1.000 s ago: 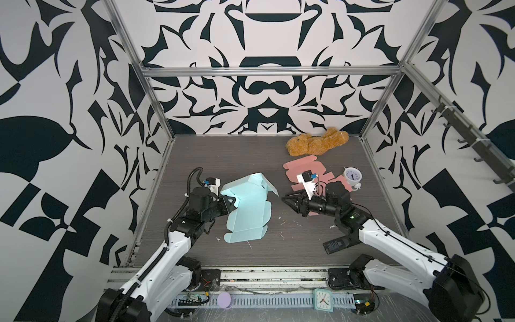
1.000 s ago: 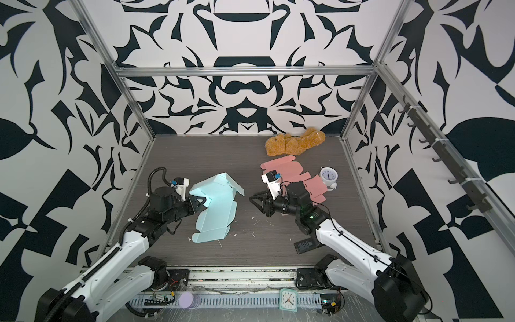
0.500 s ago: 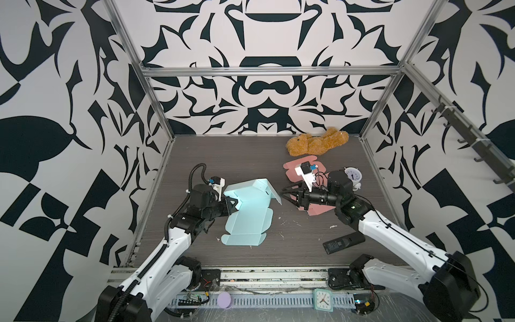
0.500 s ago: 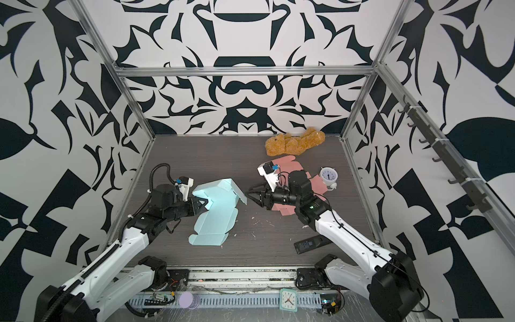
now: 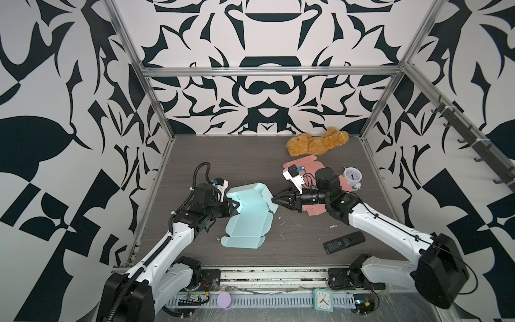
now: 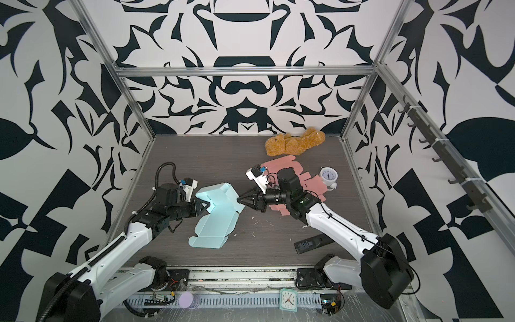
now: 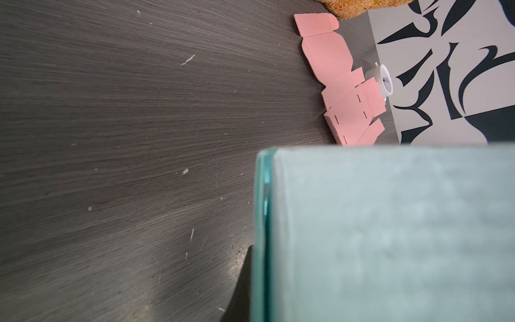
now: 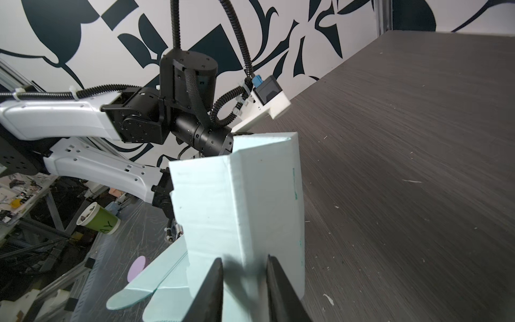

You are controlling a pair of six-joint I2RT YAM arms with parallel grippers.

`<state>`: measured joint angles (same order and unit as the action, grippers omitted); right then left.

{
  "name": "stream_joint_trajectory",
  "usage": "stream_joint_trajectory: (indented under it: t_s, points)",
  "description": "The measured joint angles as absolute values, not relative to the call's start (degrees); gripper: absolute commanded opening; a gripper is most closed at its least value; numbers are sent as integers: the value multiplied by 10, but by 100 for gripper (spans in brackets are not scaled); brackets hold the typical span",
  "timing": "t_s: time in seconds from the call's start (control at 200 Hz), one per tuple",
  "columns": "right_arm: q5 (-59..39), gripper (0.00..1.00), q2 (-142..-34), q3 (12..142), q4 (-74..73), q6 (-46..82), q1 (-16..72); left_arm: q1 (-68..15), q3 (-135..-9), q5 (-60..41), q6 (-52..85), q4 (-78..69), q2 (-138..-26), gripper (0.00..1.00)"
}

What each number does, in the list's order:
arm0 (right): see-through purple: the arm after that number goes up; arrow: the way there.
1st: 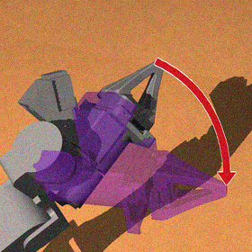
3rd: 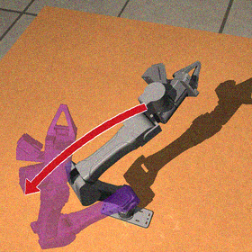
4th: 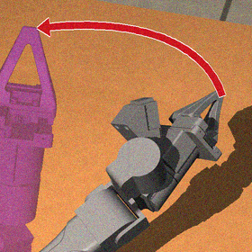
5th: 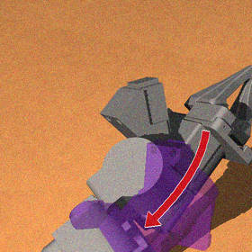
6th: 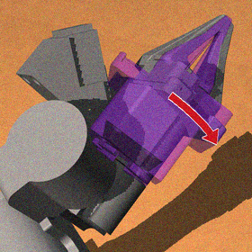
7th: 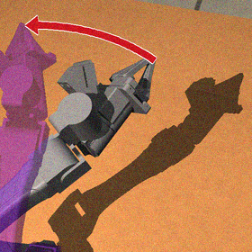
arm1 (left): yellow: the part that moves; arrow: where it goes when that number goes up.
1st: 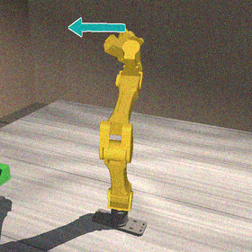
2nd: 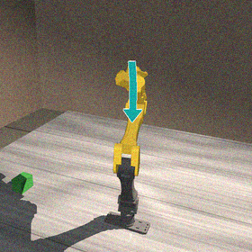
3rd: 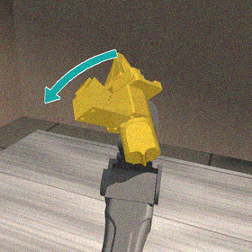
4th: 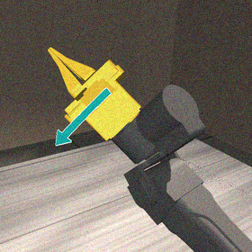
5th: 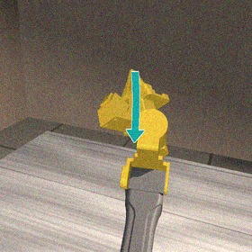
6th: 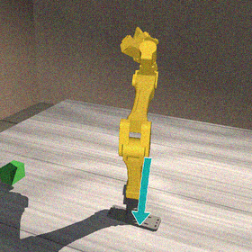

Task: Fold the paper box
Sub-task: 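Grasp the raised blue box's top edge with the right gripper while the left holds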

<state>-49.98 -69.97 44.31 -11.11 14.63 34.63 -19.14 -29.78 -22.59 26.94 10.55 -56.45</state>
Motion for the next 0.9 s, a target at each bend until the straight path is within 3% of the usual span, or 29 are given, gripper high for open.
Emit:
stream_joint_trajectory:
  t_s: [0.295, 0.51, 0.9]
  points:
    - [-472, 27, -722, 473, -75, 126, 365, -191, -298, -225, 269, 105, -569, 8]
    - [-370, 32, -725, 507, -3, 89, 407, -191, -302, -211, 270, 112, -590, 8]
    - [-209, 28, -803, 588, 82, 69, 481, -191, -304, -167, 277, 119, -606, 7]
